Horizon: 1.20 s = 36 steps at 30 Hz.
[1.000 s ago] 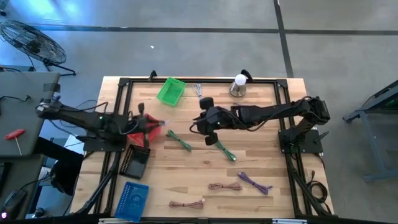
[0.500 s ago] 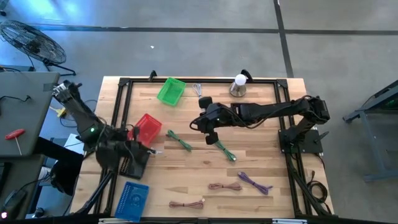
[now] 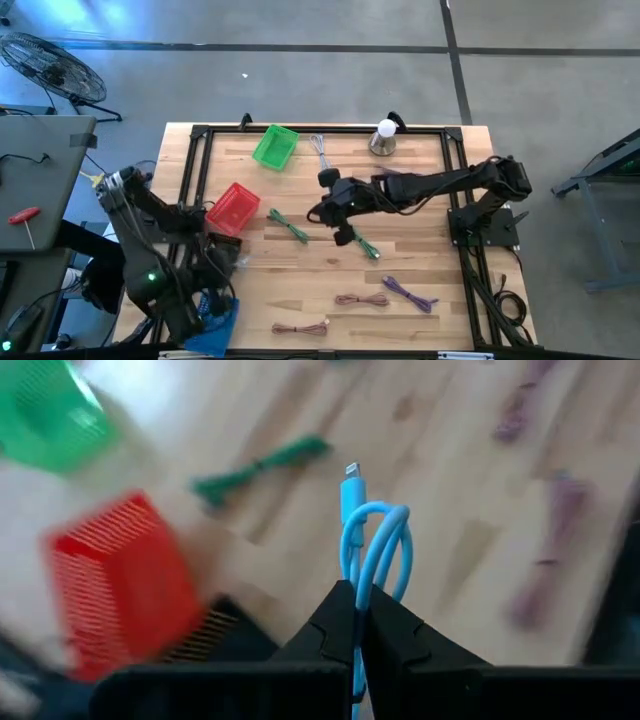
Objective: Pick & Place USB Port
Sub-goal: Put the bottom light blue charger cable into the blue bin
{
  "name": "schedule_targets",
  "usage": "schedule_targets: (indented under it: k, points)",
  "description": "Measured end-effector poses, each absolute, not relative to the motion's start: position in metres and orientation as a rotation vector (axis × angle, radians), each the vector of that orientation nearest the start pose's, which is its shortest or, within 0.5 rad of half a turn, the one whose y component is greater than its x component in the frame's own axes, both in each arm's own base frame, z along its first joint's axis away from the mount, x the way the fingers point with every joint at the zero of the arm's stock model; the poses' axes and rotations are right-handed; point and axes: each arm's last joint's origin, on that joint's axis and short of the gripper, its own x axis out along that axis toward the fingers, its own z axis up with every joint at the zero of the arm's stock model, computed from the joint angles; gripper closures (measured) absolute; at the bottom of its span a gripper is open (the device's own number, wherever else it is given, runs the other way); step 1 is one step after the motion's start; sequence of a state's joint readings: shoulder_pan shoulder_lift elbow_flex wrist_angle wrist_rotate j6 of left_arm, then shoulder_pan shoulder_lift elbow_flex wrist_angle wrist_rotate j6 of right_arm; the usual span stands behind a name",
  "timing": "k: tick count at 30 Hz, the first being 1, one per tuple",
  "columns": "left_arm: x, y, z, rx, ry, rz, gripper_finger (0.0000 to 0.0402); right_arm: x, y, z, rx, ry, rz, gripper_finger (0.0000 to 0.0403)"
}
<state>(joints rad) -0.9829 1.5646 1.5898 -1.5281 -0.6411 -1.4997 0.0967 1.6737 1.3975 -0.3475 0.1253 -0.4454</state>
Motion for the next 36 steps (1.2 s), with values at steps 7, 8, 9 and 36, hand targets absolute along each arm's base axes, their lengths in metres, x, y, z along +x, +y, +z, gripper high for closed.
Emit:
schedule_targets:
  k: [7, 8, 9, 36]
  points:
    - [0.177, -0.241, 0.317, -0.526, 0.997, 0.634, 0.0401, 0.370, 0.060, 0.297, -0.519, 0.645, 0.185, 0.0401]
    - [0.178, -0.244, 0.314, -0.560, 1.015, 0.661, 0.0401, 0.369, 0.064, 0.297, -0.517, 0.649, 0.195, 0.0401]
    - [0.178, -0.246, 0.311, -0.592, 1.033, 0.688, 0.0401, 0.368, 0.068, 0.296, -0.517, 0.654, 0.206, 0.0402]
    - [0.186, -0.285, 0.245, -0.811, 1.337, 1.021, 0.0401, 0.328, 0.154, 0.267, -0.501, 0.772, 0.388, 0.0402]
